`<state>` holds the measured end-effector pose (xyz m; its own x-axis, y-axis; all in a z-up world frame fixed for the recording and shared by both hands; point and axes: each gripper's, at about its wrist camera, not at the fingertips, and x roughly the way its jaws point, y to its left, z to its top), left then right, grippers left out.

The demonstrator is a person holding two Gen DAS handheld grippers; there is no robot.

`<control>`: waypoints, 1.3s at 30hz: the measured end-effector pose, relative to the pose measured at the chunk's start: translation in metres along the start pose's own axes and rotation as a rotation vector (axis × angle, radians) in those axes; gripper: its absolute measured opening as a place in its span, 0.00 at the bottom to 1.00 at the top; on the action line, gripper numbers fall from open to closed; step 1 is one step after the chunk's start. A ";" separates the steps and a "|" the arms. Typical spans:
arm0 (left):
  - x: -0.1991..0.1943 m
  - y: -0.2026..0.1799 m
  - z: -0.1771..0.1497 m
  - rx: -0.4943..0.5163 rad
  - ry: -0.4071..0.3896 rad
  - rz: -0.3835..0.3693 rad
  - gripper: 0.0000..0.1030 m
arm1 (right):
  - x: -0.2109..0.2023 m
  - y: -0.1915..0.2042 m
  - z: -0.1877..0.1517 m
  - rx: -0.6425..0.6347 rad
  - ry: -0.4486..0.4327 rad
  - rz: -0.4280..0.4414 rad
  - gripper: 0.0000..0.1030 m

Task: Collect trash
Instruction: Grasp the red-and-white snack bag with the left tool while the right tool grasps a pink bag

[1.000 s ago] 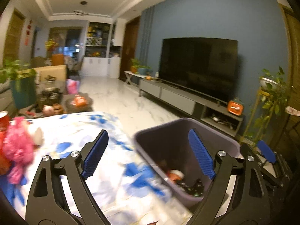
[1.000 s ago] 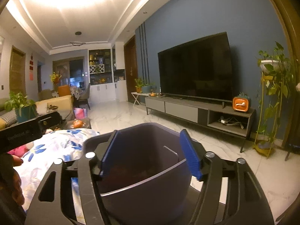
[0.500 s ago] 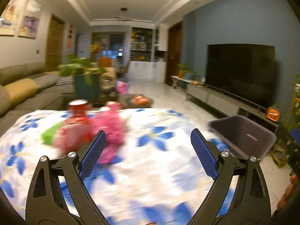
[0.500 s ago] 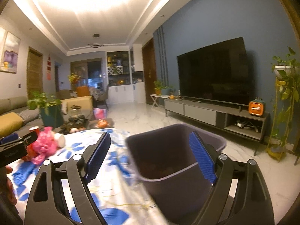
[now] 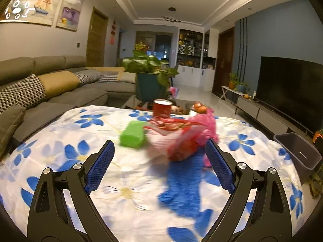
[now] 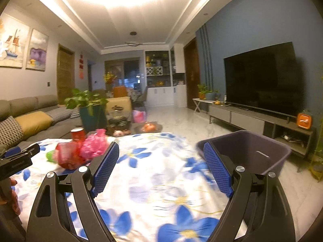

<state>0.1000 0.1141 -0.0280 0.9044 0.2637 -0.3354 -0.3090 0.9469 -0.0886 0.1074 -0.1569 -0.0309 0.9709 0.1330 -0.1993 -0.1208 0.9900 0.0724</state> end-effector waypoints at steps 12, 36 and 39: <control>0.032 -0.001 0.003 0.021 0.034 -0.084 0.86 | 0.032 0.056 0.000 -0.042 0.042 0.081 0.81; 0.086 -0.019 0.009 0.079 0.137 -0.275 0.01 | 0.111 0.105 0.000 -0.046 0.141 0.155 0.81; 0.074 -0.011 0.014 0.041 0.108 -0.292 0.01 | 0.123 0.111 -0.002 -0.052 0.159 0.150 0.81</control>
<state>0.1745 0.1256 -0.0384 0.9159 -0.0394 -0.3996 -0.0267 0.9870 -0.1584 0.2132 -0.0308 -0.0494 0.8970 0.2804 -0.3417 -0.2759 0.9591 0.0627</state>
